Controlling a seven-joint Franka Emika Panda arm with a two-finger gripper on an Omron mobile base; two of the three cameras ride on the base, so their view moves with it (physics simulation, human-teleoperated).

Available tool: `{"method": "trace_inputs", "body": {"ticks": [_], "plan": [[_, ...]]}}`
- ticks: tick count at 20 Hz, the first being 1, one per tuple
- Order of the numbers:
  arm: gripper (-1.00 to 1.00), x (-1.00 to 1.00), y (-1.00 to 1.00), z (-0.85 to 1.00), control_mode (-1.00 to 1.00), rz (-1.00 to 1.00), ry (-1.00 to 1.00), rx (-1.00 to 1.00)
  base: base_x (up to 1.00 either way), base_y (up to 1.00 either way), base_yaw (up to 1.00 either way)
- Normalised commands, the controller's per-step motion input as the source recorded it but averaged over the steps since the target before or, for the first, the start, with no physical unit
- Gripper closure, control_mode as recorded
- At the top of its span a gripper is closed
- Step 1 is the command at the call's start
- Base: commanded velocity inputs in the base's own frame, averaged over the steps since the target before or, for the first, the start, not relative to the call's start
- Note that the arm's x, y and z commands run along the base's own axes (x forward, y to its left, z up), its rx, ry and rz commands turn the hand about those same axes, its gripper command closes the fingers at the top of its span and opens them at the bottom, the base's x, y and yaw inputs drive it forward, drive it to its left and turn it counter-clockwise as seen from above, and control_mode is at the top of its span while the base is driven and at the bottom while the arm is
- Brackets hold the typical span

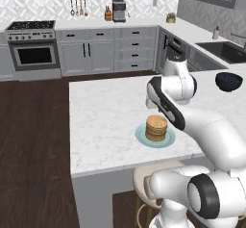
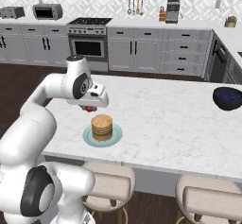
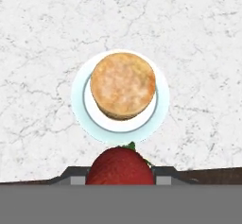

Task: Take the strawberry from the fridge and place it on top of the pancake, located on the dining counter.

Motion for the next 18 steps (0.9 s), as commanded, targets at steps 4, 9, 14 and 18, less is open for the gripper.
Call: {"method": "trace_inputs", "body": {"ticks": [4, 9, 14, 18], "plan": [[1.00, 0.51, -0.19, -0.53, -1.00, 0.00, -0.04, -0.01, 0.00, 0.00, 0.00], [1.00, 0.55, -0.11, -0.34, -1.00, 0.01, -0.01, 0.00, 0.00, 0.00, 0.00], [1.00, 0.13, 0.06, -0.17, -1.00, 0.00, 0.00, 0.00, 0.00, 0.00, 0.00], [1.00, 0.00, 0.06, -0.24, -1.00, 0.00, 0.00, 0.00, 0.00, 0.00, 0.00]]}}
